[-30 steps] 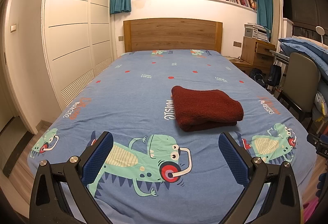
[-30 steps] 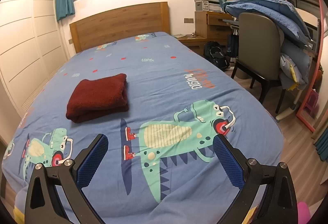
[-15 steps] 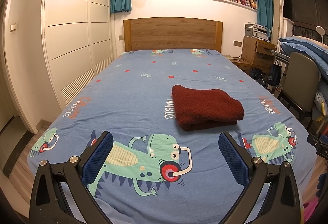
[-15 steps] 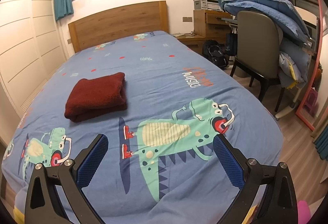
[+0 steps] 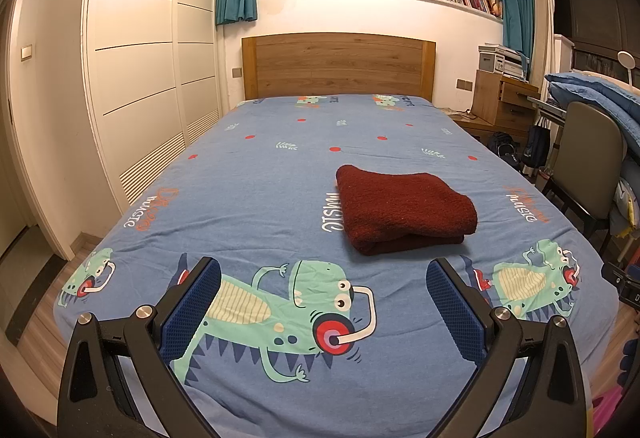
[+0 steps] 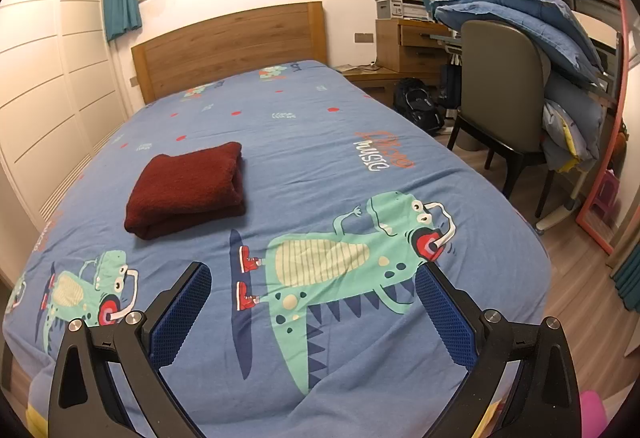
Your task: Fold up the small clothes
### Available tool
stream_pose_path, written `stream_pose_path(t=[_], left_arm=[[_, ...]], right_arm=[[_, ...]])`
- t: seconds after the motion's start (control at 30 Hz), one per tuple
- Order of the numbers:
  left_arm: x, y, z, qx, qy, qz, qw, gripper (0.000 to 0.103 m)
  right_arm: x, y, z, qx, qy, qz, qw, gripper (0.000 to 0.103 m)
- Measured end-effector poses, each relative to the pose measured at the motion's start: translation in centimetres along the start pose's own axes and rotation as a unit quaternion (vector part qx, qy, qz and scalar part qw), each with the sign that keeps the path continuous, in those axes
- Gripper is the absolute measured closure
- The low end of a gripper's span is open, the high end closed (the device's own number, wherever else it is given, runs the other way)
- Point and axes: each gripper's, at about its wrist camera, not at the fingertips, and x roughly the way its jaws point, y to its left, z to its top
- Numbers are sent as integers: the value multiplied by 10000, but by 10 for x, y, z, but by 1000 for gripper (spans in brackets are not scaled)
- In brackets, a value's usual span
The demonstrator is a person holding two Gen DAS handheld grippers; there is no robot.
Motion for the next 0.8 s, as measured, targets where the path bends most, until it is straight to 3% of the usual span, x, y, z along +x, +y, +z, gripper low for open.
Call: stream_pose_path(t=[0.8], left_arm=[[2, 1, 0, -3, 38, -39, 10000, 2]], right_arm=[[0, -1, -1, 15, 3, -6, 10000, 1]])
